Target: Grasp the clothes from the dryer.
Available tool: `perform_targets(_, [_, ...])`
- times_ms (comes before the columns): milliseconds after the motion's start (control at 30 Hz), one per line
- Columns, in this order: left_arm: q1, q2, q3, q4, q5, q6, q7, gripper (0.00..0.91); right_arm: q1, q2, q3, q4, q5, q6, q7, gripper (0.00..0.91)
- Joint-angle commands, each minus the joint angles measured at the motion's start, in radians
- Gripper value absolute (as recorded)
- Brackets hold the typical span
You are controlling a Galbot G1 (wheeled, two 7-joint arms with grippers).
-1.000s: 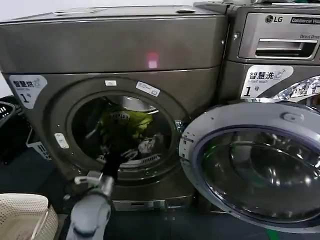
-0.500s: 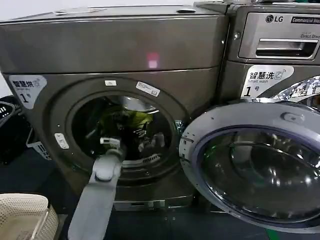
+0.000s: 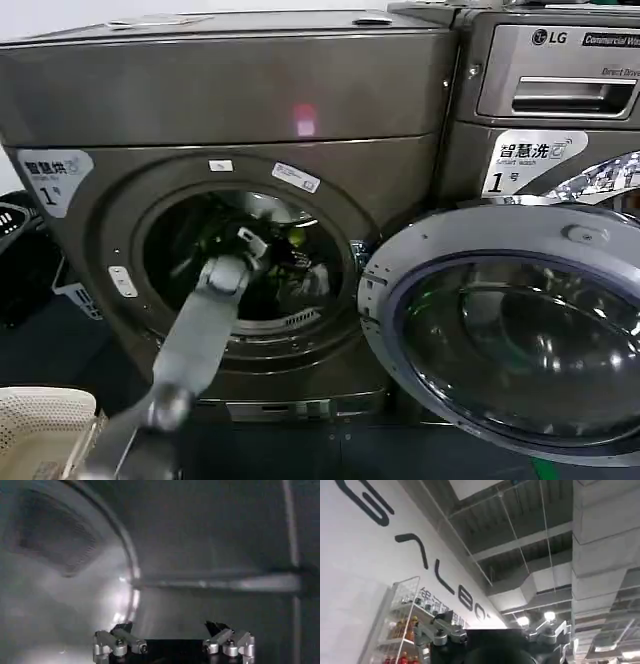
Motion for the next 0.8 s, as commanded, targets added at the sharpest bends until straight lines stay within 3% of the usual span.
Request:
perform_targets(33, [-0.236,-0.021,0.160,0.354,0.344,-0.109,0.270,0.907,0.008,0.000,-0.014,-0.002,-0.007,0.002,0.000,0.907])
perform_targets(433, [-0.338,-0.039,0.406,0.420,0.512,-0.155,0.342,0.907,0.011,0.007,-0.007,-0.018,-0.014,0.006,-0.003,0.907])
perform_targets(800, [-0.326,-0.092,0.453,0.467,0.521,-0.127,0.331,0.907,0.016,0.011,-0.013,-0.027,-0.026,0.010,-0.007,0.907])
